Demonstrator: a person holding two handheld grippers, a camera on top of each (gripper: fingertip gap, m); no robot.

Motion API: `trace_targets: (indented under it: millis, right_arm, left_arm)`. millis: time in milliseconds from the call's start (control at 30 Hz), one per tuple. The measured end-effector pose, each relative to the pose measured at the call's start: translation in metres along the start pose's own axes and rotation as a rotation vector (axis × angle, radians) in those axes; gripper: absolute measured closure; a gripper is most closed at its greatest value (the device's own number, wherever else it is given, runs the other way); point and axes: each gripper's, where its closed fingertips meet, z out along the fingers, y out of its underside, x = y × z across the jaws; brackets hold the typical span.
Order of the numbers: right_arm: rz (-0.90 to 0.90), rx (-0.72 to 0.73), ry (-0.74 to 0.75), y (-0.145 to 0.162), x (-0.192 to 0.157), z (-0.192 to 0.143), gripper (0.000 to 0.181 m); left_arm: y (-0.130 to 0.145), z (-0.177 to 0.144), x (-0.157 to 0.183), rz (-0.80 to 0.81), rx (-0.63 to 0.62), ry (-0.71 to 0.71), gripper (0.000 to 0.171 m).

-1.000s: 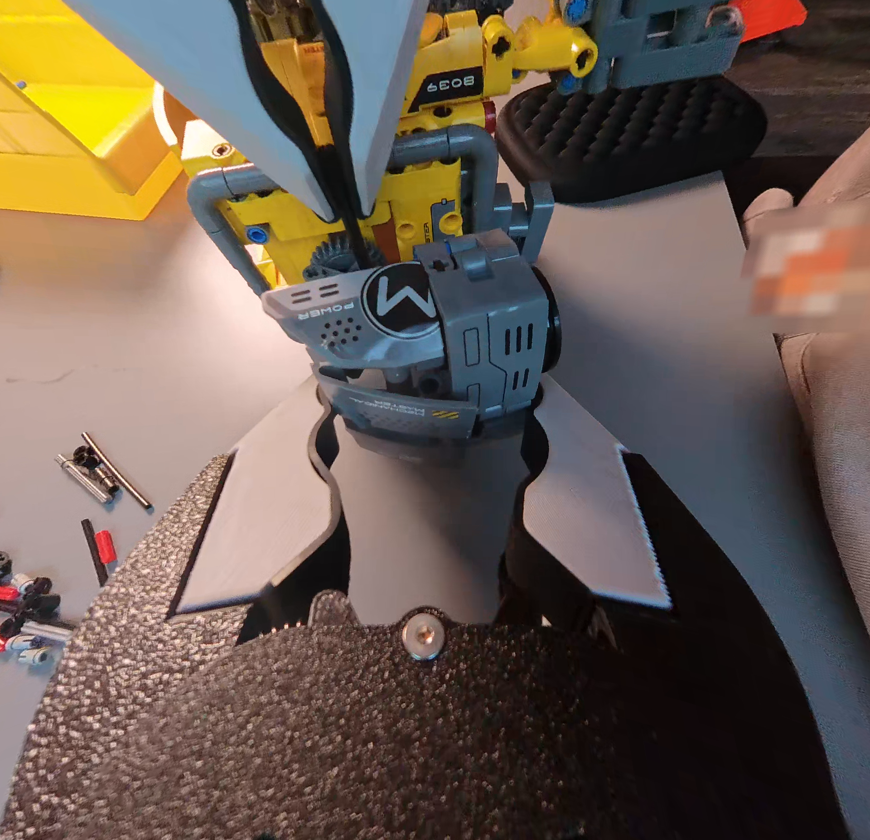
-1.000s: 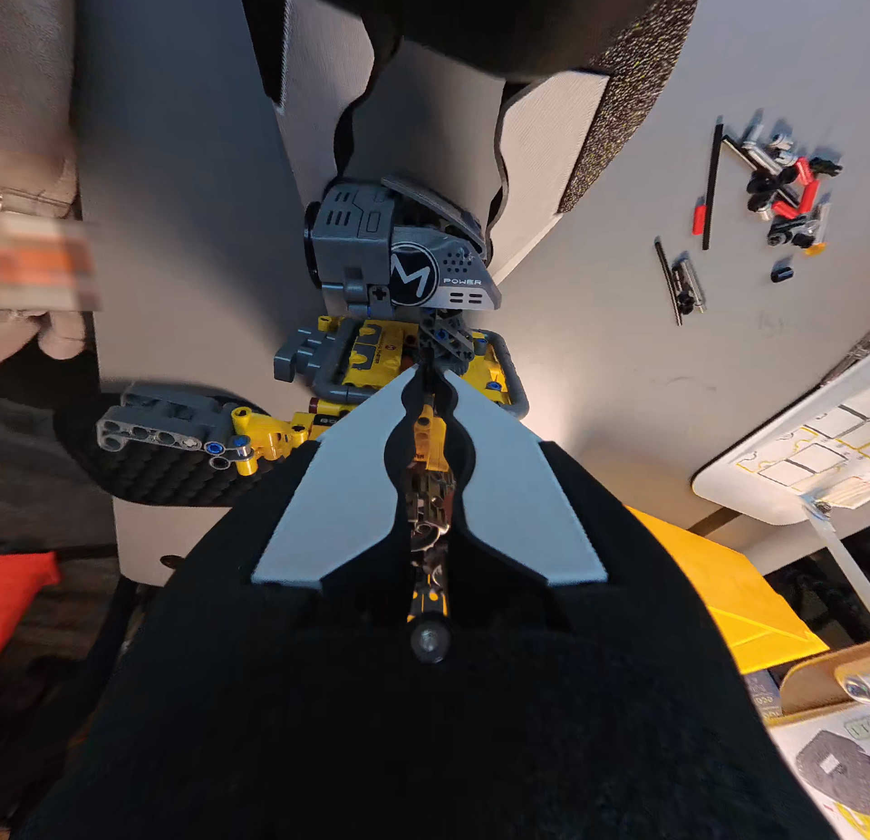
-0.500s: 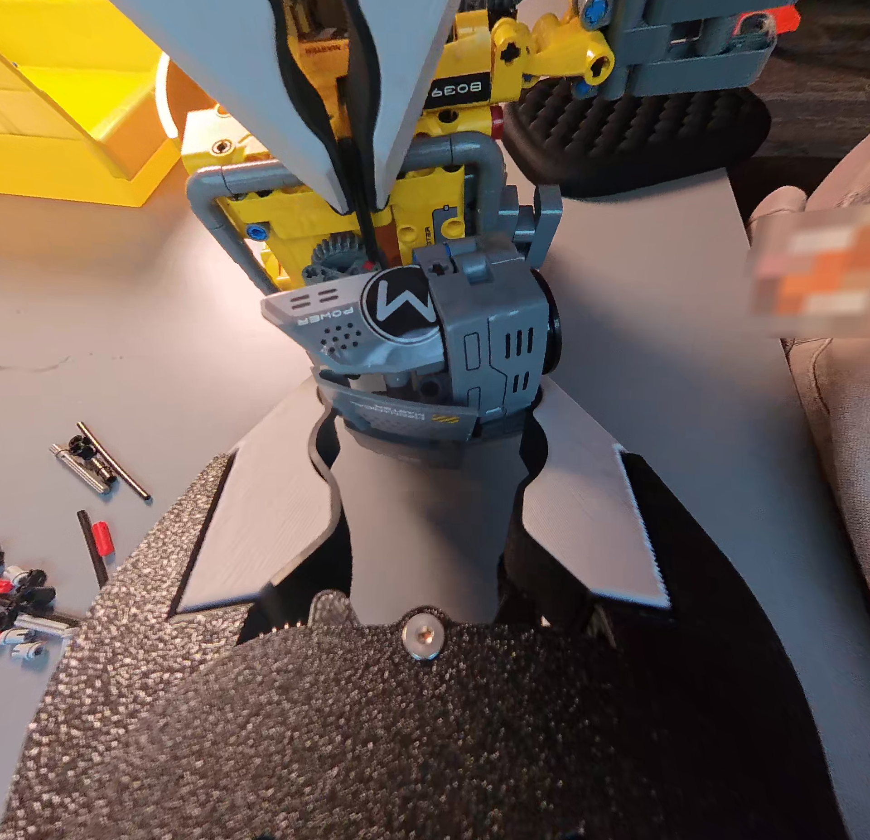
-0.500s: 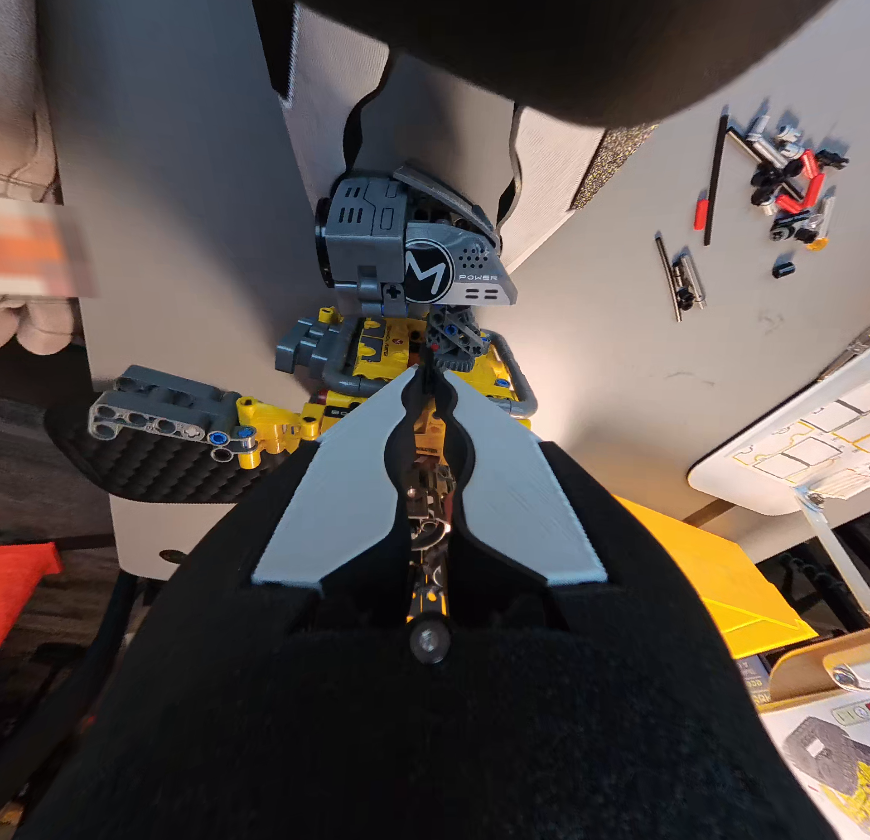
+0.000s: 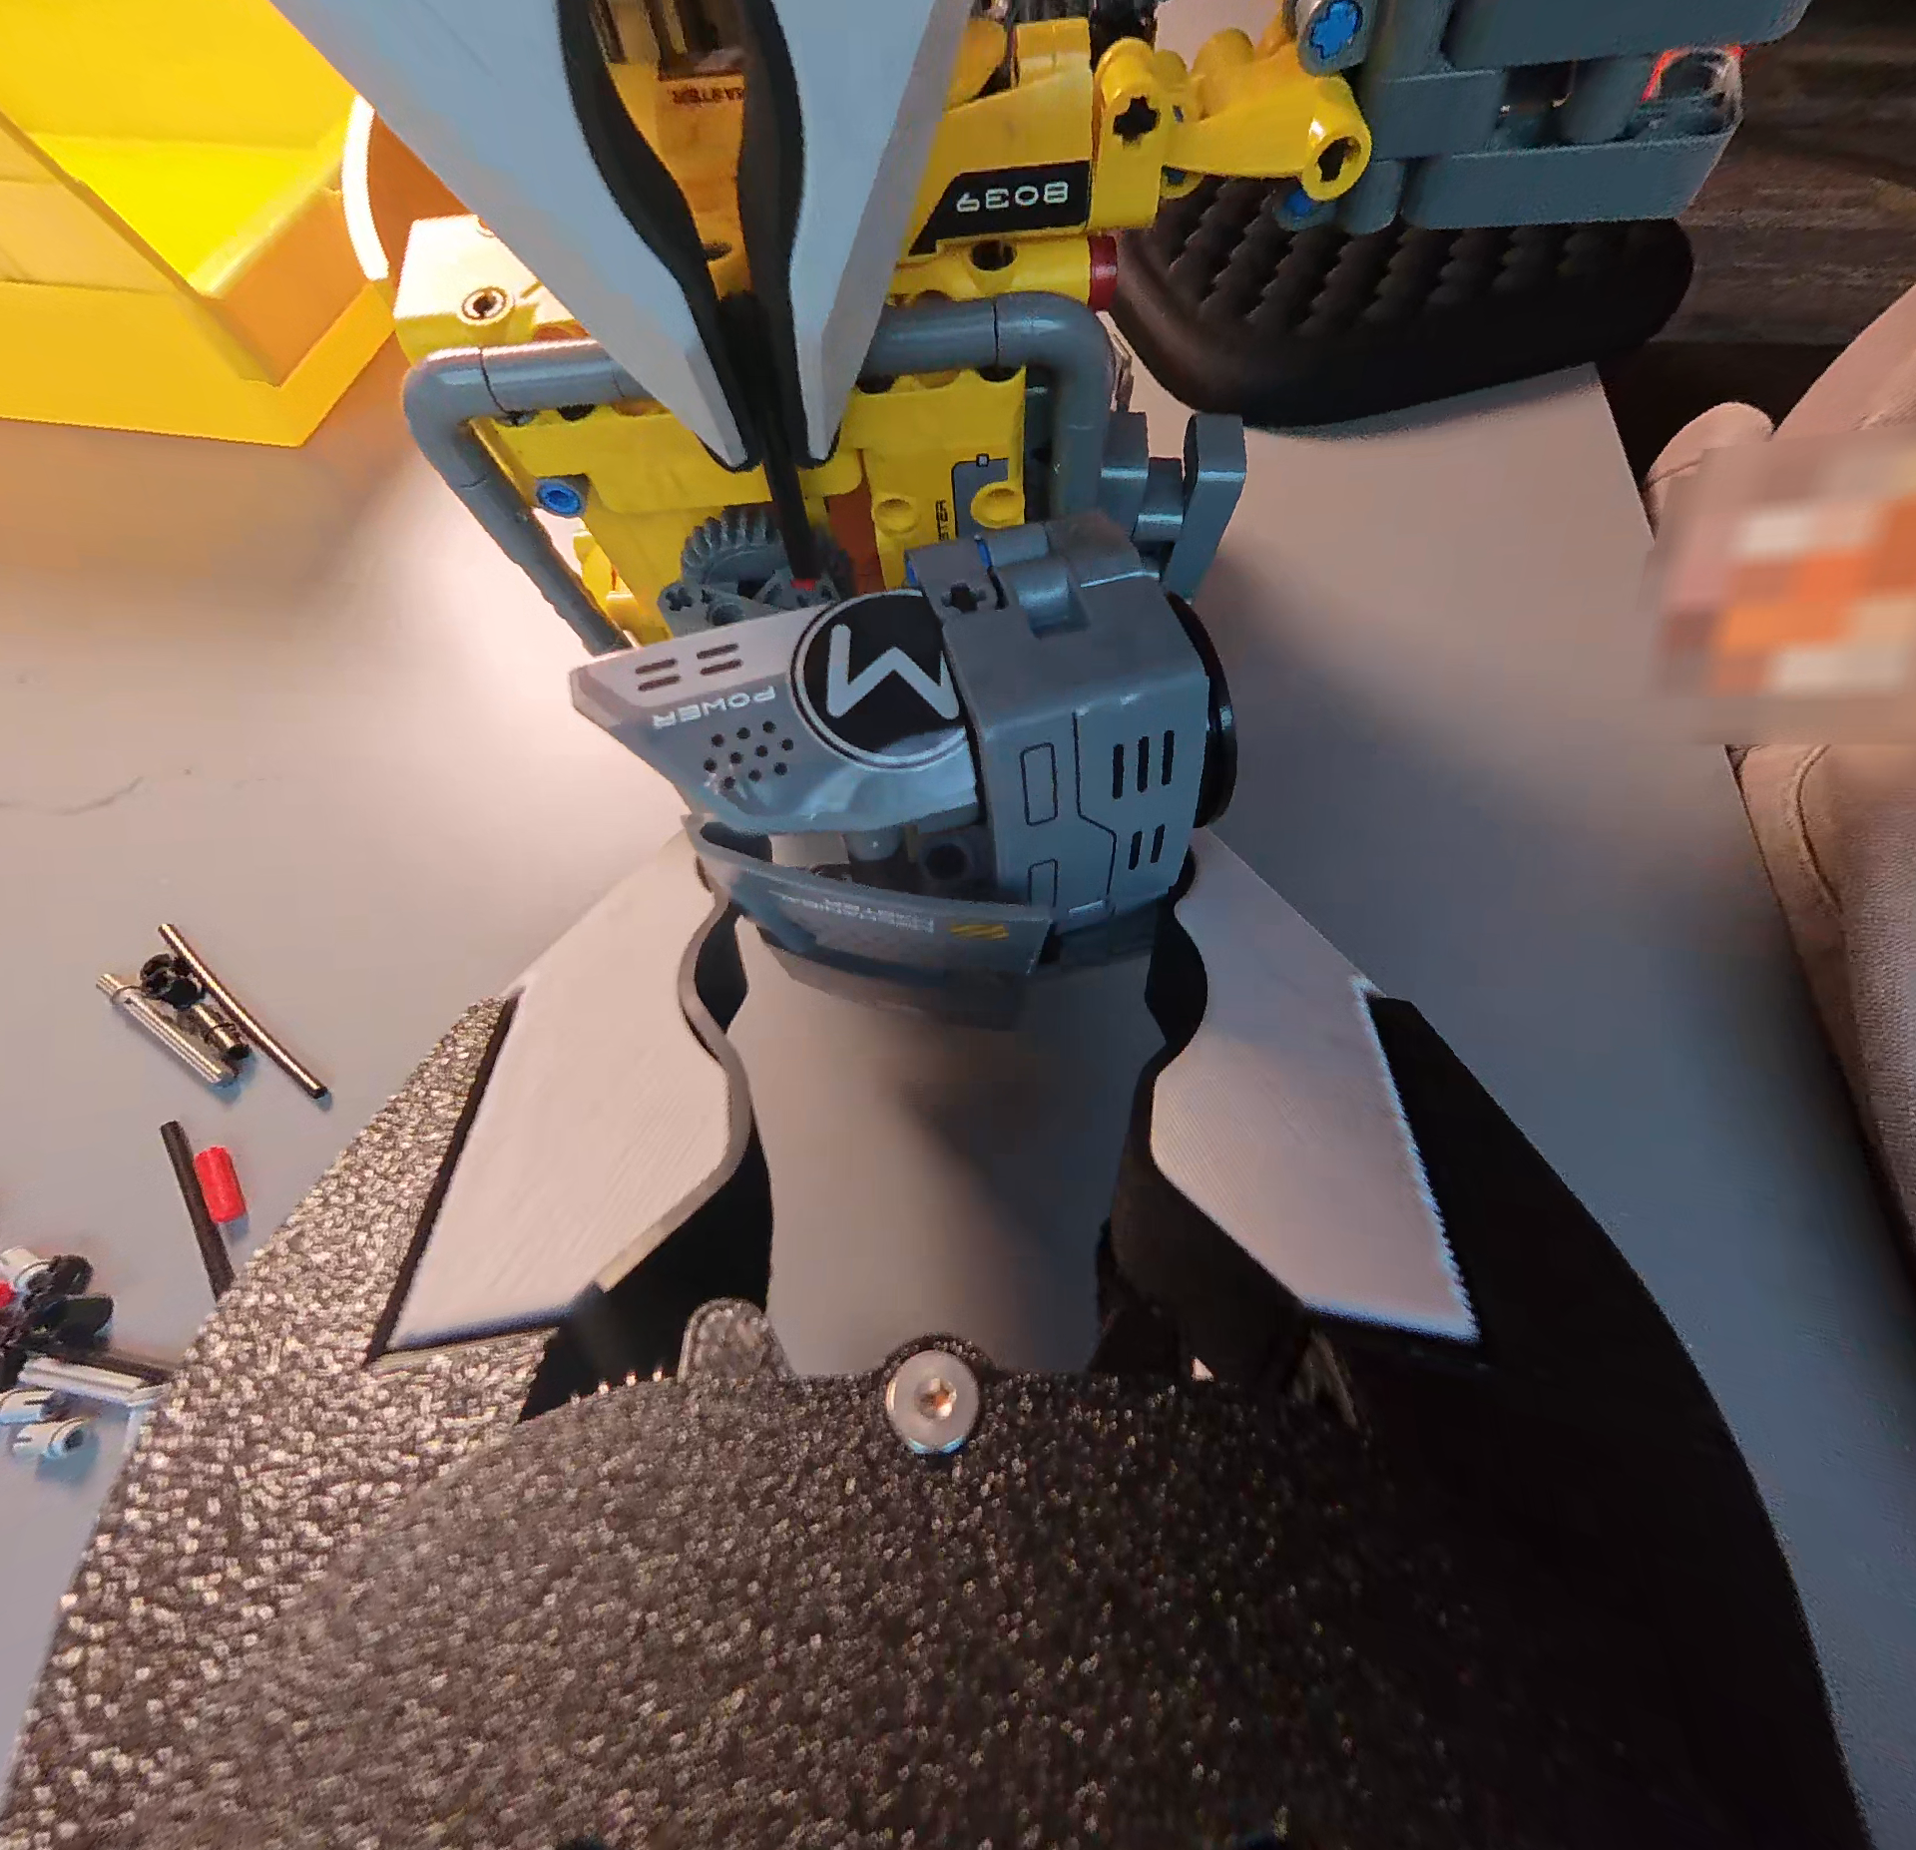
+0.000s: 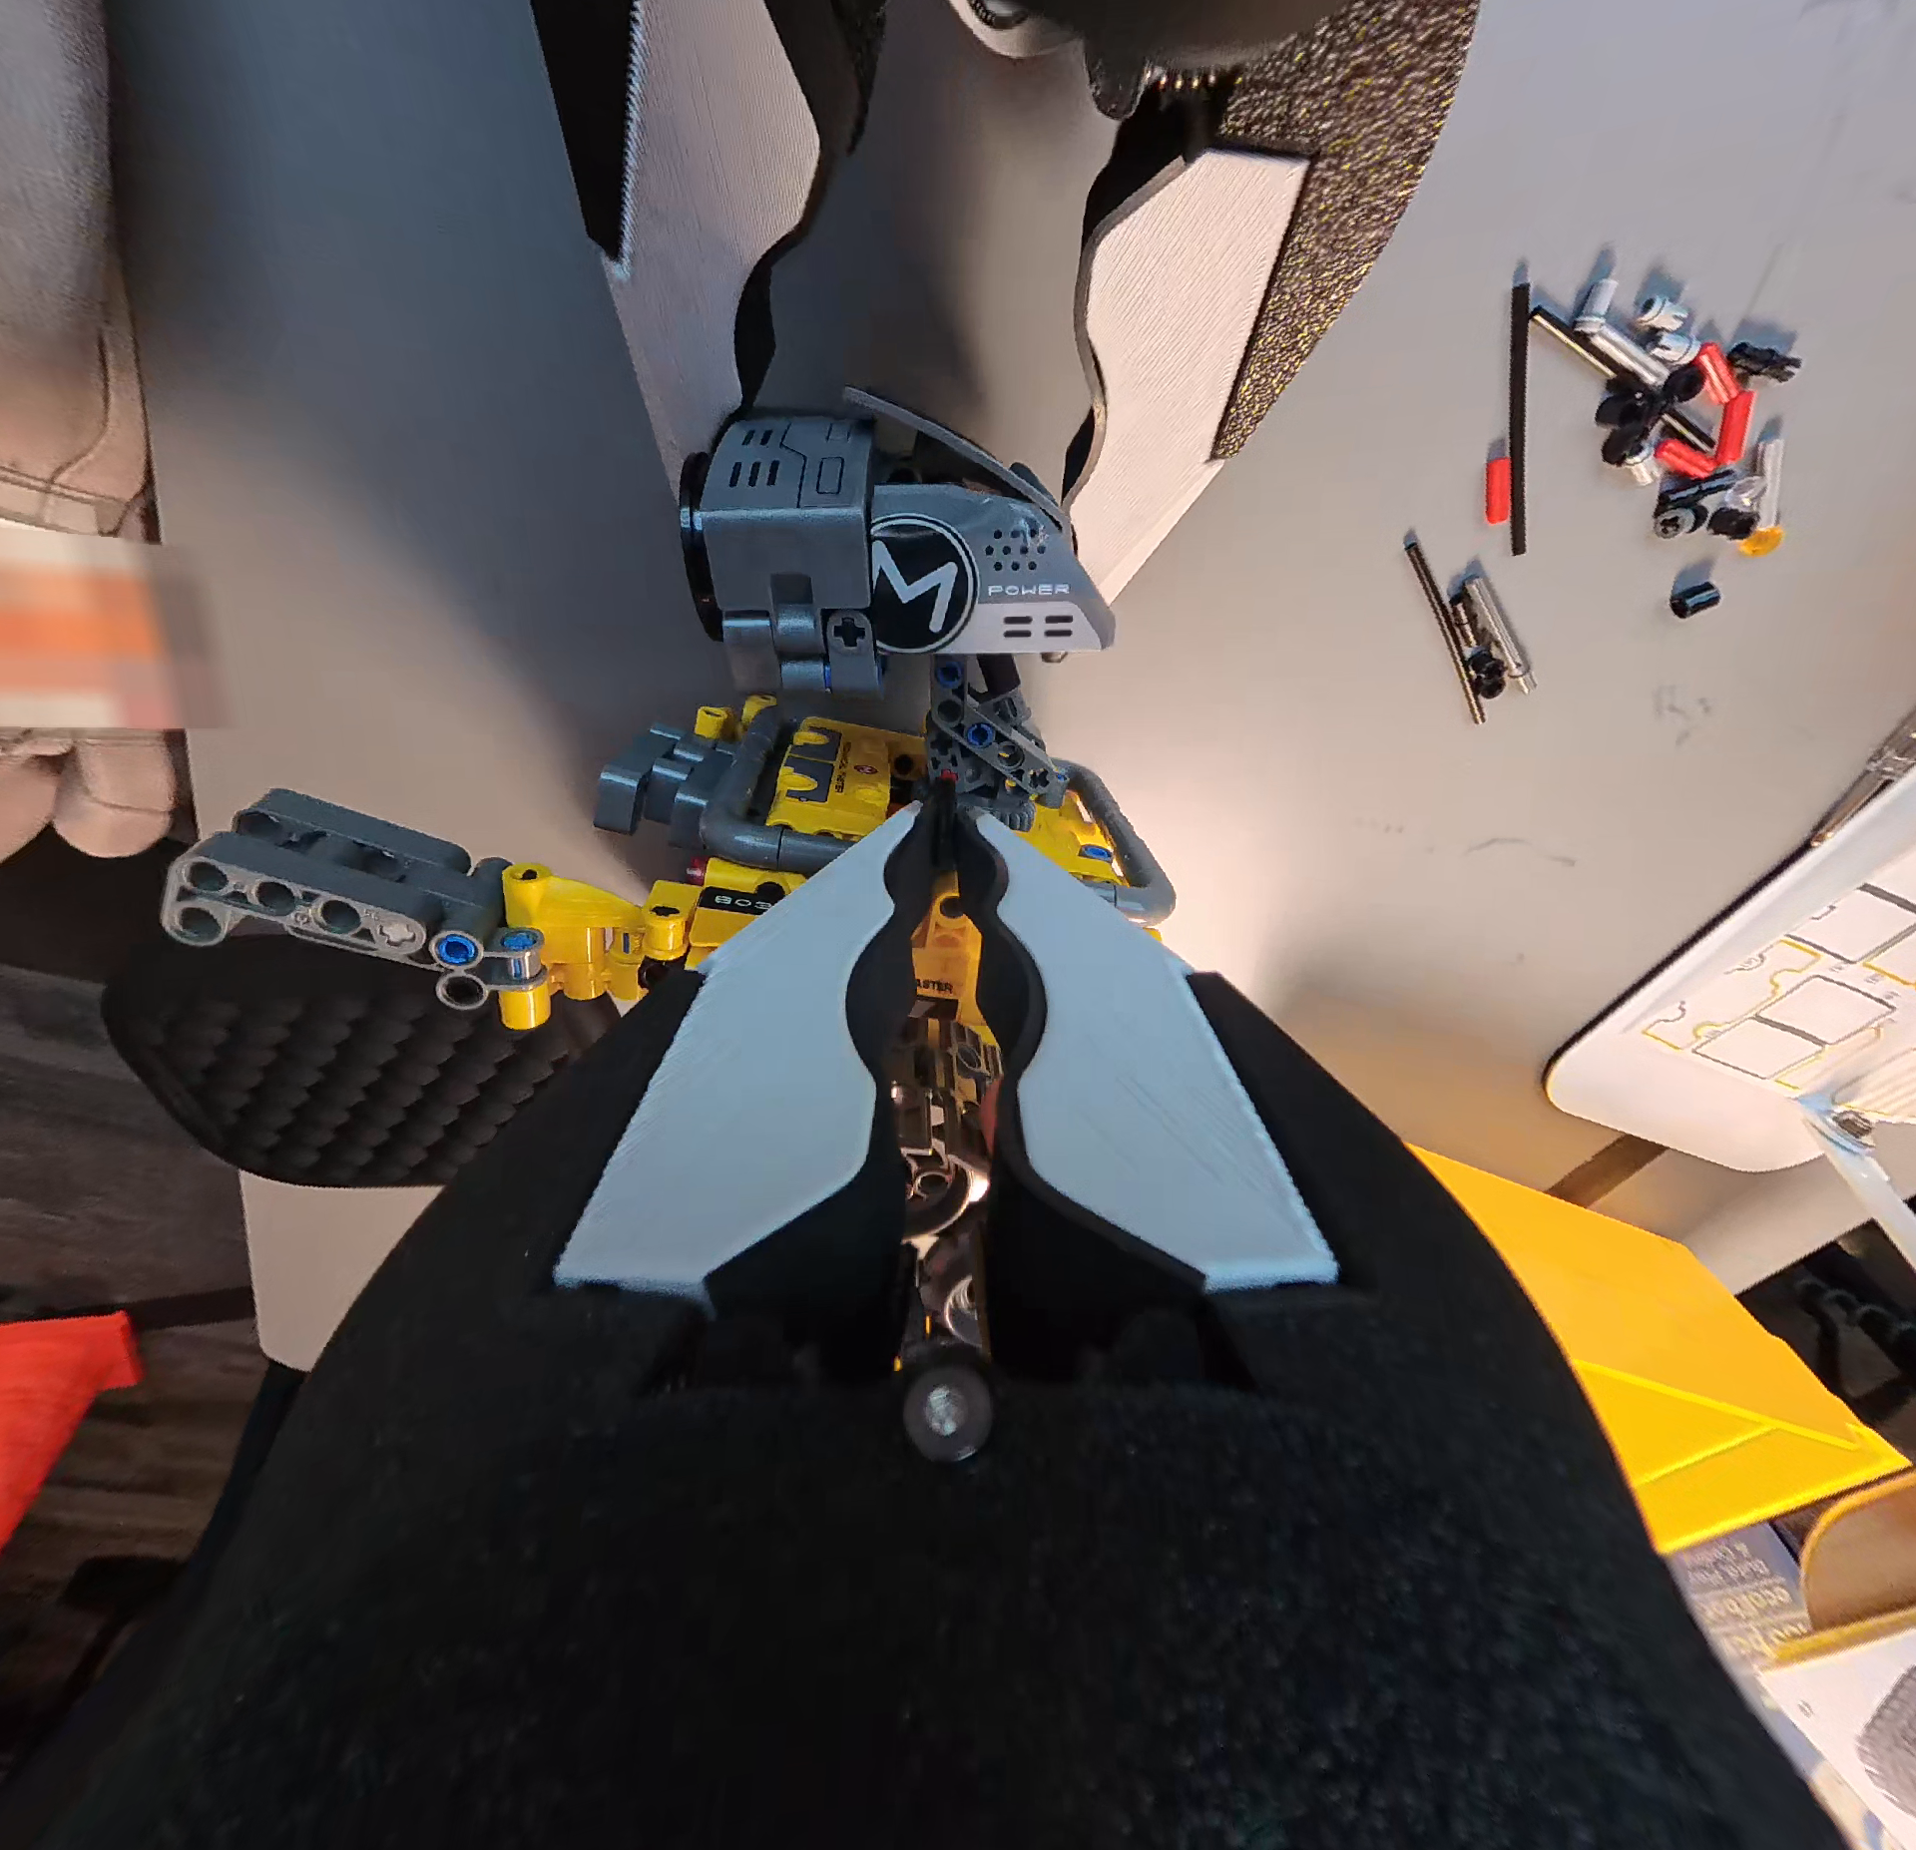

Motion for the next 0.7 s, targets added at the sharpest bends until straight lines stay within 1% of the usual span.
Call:
trace_targets:
  millis: [33, 133, 167, 200, 233, 300, 400, 467, 500, 567, 633, 700]
  right_arm:
    - [0.007, 0.007, -0.004, 0.000, 0.000, 0.001, 0.180]
    - [0.004, 0.004, 0.003, -0.001, 0.001, 0.001, 0.180]
    - [0.000, -0.001, 0.007, -0.001, 0.001, 0.002, 0.180]
    - [-0.003, -0.008, 0.004, -0.001, 0.000, 0.003, 0.180]
    - [-0.008, -0.018, 0.002, 0.000, -0.001, 0.004, 0.180]
    - [-0.008, -0.014, 0.013, -0.001, 0.001, 0.003, 0.179]
    - [-0.001, -0.017, 0.014, 0.000, 0.002, 0.004, 0.179]
    - [0.000, -0.021, 0.014, 0.000, 0.002, 0.004, 0.179]
    - [-0.003, -0.031, 0.025, 0.001, 0.004, 0.004, 0.179]
    - [-0.009, -0.055, 0.027, 0.004, 0.004, 0.006, 0.179]
    - [-0.004, -0.062, 0.022, 0.005, 0.003, 0.005, 0.179]
    - [0.006, -0.065, 0.037, 0.007, 0.006, 0.003, 0.179]
  left_arm:
    - [0.002, 0.001, 0.000, 0.001, -0.010, 0.002, 0.094]
    - [0.005, 0.002, -0.001, 0.007, -0.026, -0.012, 0.093]
    - [0.007, 0.002, 0.000, -0.001, -0.037, -0.001, 0.090]
    - [0.006, 0.002, 0.001, -0.019, -0.034, 0.007, 0.079]
    - [0.002, 0.000, 0.002, -0.047, -0.012, 0.019, 0.073]
    - [-0.010, -0.004, 0.005, -0.114, 0.041, 0.040, 0.069]
    - [0.002, 0.009, 0.004, -0.046, -0.039, -0.042, 0.063]
    - [0.006, 0.013, -0.005, -0.021, -0.068, -0.122, 0.068]
    - [0.006, 0.014, -0.010, 0.000, -0.071, -0.154, 0.066]
    - [0.001, 0.015, -0.015, 0.064, -0.051, -0.197, 0.081]
    - [-0.002, 0.016, -0.015, 0.091, -0.043, -0.172, 0.083]
    - [-0.005, 0.015, -0.014, 0.035, -0.012, -0.116, 0.084]
